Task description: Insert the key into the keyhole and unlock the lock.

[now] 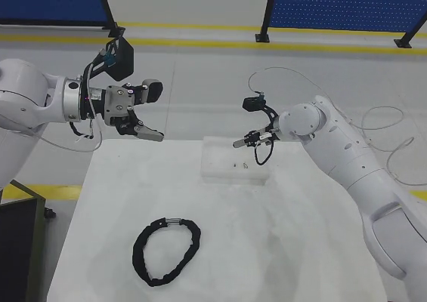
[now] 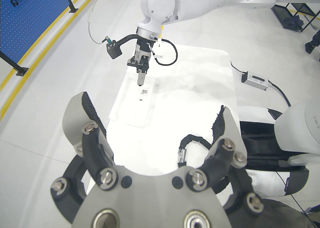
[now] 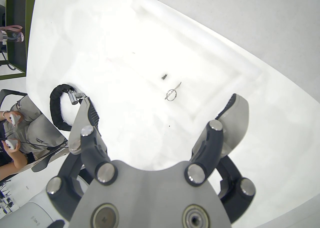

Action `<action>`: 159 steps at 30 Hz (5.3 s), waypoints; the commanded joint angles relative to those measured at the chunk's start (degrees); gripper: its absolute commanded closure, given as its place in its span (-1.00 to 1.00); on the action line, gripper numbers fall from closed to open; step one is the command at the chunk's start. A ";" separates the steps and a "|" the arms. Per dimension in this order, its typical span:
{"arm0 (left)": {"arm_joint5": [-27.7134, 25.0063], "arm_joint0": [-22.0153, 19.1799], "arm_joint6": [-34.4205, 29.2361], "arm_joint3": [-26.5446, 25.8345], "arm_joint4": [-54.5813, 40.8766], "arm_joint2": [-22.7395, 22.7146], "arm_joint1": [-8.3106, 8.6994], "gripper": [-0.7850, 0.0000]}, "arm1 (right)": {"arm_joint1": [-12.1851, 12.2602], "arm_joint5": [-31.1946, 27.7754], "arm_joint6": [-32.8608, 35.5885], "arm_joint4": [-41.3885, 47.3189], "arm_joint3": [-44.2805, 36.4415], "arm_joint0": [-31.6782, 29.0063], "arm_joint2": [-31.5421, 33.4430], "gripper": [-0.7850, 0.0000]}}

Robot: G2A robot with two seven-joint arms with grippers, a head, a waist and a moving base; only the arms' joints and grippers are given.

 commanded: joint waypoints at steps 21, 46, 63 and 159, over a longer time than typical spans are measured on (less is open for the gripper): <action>0.00 0.00 0.00 0.00 0.00 0.00 0.00 -1.00 | 0.36 9.79 1.05 -5.81 -4.23 -0.75 -0.20 -1.00; 0.00 0.00 0.00 0.00 0.00 0.00 0.00 -1.00 | -2.50 27.39 4.64 -3.94 -10.40 -5.69 -0.47 -1.00; 0.00 0.00 0.00 0.00 0.00 0.00 0.00 -1.00 | -3.16 27.49 3.15 -4.24 -9.03 -5.61 -0.94 -1.00; 0.00 0.00 0.00 0.00 0.00 0.00 0.00 -1.00 | -15.84 38.91 0.90 -22.72 6.94 -2.70 -2.05 1.00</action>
